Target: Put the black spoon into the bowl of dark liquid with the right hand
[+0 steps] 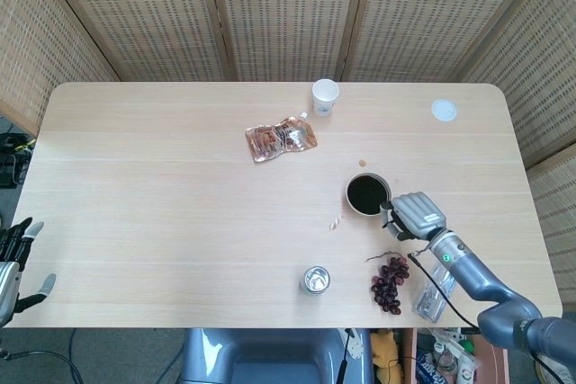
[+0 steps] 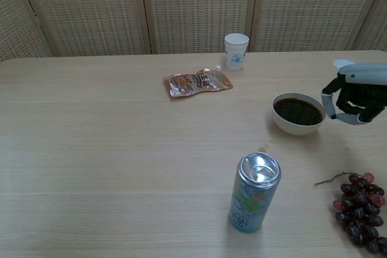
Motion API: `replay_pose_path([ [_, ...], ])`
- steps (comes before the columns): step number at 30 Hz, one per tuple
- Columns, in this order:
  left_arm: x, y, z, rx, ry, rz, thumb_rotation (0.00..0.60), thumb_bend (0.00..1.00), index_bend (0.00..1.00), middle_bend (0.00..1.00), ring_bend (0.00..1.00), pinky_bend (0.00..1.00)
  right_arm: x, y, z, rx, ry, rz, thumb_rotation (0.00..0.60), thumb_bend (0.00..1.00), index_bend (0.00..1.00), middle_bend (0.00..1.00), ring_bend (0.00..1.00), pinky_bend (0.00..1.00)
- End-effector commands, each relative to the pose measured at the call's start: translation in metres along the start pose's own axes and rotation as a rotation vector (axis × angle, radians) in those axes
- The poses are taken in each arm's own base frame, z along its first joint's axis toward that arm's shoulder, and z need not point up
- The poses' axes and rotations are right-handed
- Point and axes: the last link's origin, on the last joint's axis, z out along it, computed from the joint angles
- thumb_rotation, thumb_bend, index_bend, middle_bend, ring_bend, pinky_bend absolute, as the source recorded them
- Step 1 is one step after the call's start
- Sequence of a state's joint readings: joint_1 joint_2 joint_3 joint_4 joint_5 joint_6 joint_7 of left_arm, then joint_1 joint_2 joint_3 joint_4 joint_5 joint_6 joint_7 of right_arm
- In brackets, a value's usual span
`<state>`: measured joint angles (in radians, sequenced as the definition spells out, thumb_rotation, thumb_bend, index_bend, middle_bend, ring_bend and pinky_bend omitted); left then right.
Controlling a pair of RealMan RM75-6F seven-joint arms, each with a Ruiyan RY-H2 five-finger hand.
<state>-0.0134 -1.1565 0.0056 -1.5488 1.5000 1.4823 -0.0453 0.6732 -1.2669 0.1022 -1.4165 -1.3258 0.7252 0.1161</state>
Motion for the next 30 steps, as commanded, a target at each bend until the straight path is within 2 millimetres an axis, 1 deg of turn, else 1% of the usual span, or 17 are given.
replay_pose_path([
  [1, 0.000, 0.000, 0.000, -0.001, -0.002, -0.001, 0.600, 0.36, 0.00, 0.00, 0.00, 0.00, 0.016, -0.011, 0.004, 0.014, -0.004, 0.096, 0.600, 0.77, 0.73, 0.91, 0.92, 1.00],
  [4, 0.000, 0.000, 0.000, -0.001, -0.002, -0.002, 0.600, 0.36, 0.00, 0.00, 0.00, 0.00, 0.025, -0.022, 0.008, 0.028, -0.024, 0.195, 0.600, 0.77, 0.73, 0.91, 0.92, 1.00],
  [6, 0.000, -0.001, -0.001, 0.002, -0.002, -0.003, 0.600, 0.36, 0.00, 0.00, 0.00, 0.00, 0.033, -0.032, 0.015, 0.043, -0.042, 0.275, 0.600, 0.77, 0.73, 0.91, 0.93, 1.00],
  [9, -0.001, -0.002, -0.001, 0.007, -0.004, -0.005, 0.600, 0.36, 0.00, 0.00, 0.00, 0.00, 0.037, -0.040, 0.022, 0.052, -0.059, 0.326, 0.600, 0.78, 0.73, 0.91, 0.93, 1.00],
  [13, -0.002, -0.006, -0.003, 0.019, -0.008, -0.007, 0.600, 0.36, 0.00, 0.00, 0.00, 0.00, 0.037, -0.046, 0.037, 0.047, -0.078, 0.397, 0.600, 0.78, 0.73, 0.91, 0.93, 1.00],
  [16, -0.003, -0.008, -0.005, 0.028, -0.008, -0.009, 0.600, 0.36, 0.00, 0.00, 0.00, 0.00, 0.036, -0.047, 0.047, 0.040, -0.083, 0.419, 0.600, 0.78, 0.73, 0.91, 0.93, 1.00],
  [21, -0.004, -0.010, -0.006, 0.032, -0.011, -0.012, 0.600, 0.36, 0.00, 0.00, 0.00, 0.00, 0.034, -0.046, 0.058, 0.025, -0.089, 0.443, 0.600, 0.78, 0.73, 0.91, 0.93, 1.00],
  [27, -0.003, -0.012, -0.008, 0.039, -0.010, -0.011, 0.600, 0.36, 0.00, 0.00, 0.00, 0.00, 0.026, -0.038, 0.073, -0.018, -0.079, 0.436, 0.600, 0.78, 0.73, 0.91, 0.93, 1.00],
  [30, -0.003, -0.012, -0.008, 0.041, -0.011, -0.011, 0.600, 0.36, 0.00, 0.00, 0.00, 0.00, 0.024, -0.035, 0.078, -0.034, -0.075, 0.437, 0.600, 0.78, 0.73, 0.91, 0.93, 1.00],
])
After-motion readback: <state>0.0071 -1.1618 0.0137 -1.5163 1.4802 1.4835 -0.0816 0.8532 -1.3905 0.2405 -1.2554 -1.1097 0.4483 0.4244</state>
